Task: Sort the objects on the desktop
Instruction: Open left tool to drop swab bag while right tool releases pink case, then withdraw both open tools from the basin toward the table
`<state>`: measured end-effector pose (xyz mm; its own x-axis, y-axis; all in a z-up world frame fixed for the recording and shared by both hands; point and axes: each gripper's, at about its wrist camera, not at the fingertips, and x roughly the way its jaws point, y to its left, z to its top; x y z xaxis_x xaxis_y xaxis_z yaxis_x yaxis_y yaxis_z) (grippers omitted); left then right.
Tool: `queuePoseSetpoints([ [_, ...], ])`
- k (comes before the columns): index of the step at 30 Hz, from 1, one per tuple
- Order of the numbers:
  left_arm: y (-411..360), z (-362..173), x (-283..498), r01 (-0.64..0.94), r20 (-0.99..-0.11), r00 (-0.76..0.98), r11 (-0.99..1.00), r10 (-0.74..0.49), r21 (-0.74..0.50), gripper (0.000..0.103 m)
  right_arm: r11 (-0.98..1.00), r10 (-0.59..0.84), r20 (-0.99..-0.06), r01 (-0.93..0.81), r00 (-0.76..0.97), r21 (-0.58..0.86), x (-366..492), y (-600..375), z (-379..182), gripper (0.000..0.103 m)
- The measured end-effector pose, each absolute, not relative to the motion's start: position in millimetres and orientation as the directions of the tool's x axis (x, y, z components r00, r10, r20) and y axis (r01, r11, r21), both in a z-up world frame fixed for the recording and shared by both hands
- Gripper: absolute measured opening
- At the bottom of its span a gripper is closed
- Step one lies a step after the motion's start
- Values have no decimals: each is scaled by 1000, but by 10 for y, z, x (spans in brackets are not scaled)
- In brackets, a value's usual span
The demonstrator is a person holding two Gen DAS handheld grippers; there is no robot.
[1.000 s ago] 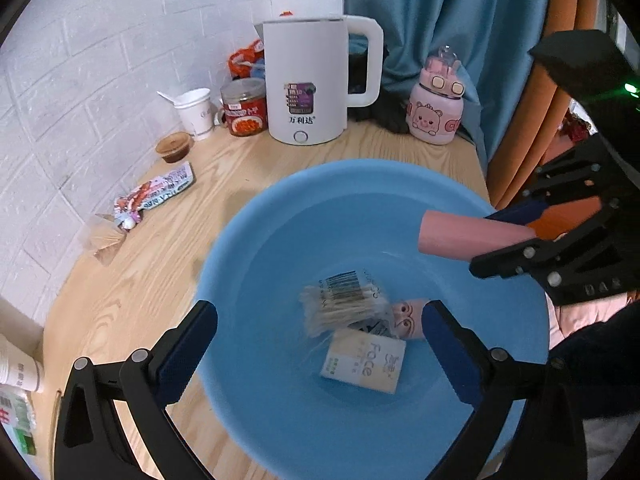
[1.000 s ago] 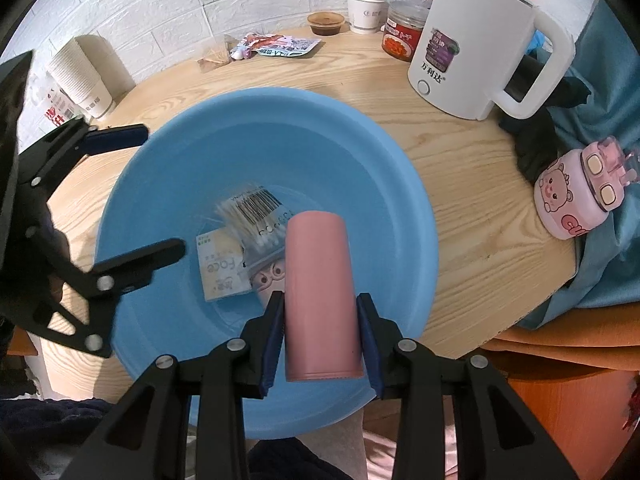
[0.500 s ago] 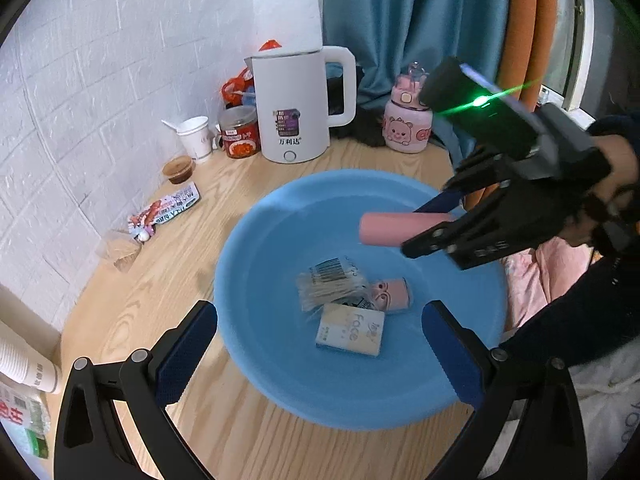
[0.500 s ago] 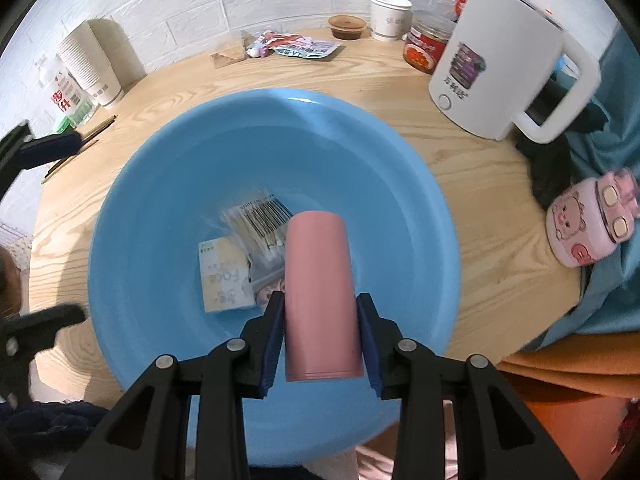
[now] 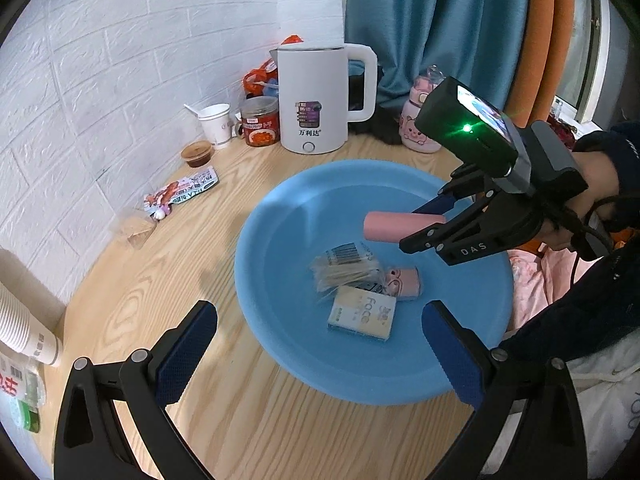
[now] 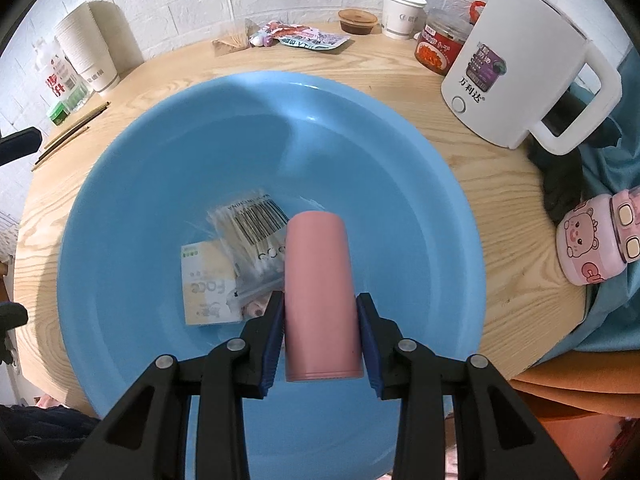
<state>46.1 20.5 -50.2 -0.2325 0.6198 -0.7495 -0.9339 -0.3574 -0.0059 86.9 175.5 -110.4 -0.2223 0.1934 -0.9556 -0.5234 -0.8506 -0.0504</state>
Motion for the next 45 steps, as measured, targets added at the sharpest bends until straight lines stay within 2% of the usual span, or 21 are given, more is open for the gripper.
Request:
queuePoseSetpoints([
  [6, 223, -503, 442, -932, -750, -233, -362, 620, -10, 103, -853, 155, -960, -522, -234, -10, 863, 1740, -1107, 38],
  [8, 224, -504, 438, -933, -750, -231, -360, 619, -11, 103, -849, 165, -953, -529, -254, -6, 872, 1747, -1073, 54],
  [9, 219, -507, 429, -933, -751, -230, -360, 619, -11, 103, -849, 176, -948, -527, -264, -10, 875, 1746, -1046, 66],
  [11, 223, -516, 417, -933, -752, -229, -361, 618, -13, 103, -853, 189, -940, -522, -284, -14, 880, 1741, -993, 73],
  [29, 216, -571, 398, -927, -758, -230, -374, 611, -19, 103, -872, 187, -932, -490, -309, -12, 956, 1793, -903, 73],
  [30, 218, -576, 392, -926, -759, -232, -377, 608, -19, 103, -875, 188, -931, -484, -314, -13, 955, 1790, -896, 74],
  [32, 217, -579, 390, -924, -760, -234, -381, 606, -18, 103, -878, 178, -931, -479, -320, -3, 960, 1794, -886, 84],
  [33, 212, -580, 384, -923, -760, -237, -384, 605, -18, 103, -877, 172, -929, -480, -328, 7, 949, 1787, -869, 96],
  [34, 212, -580, 379, -922, -760, -239, -386, 604, -18, 103, -875, 174, -926, -483, -335, 10, 938, 1779, -853, 103],
  [45, 178, -585, 286, -903, -759, -261, -429, 596, -26, 103, -873, 208, -914, -487, -347, -14, 867, 1866, -766, 103],
])
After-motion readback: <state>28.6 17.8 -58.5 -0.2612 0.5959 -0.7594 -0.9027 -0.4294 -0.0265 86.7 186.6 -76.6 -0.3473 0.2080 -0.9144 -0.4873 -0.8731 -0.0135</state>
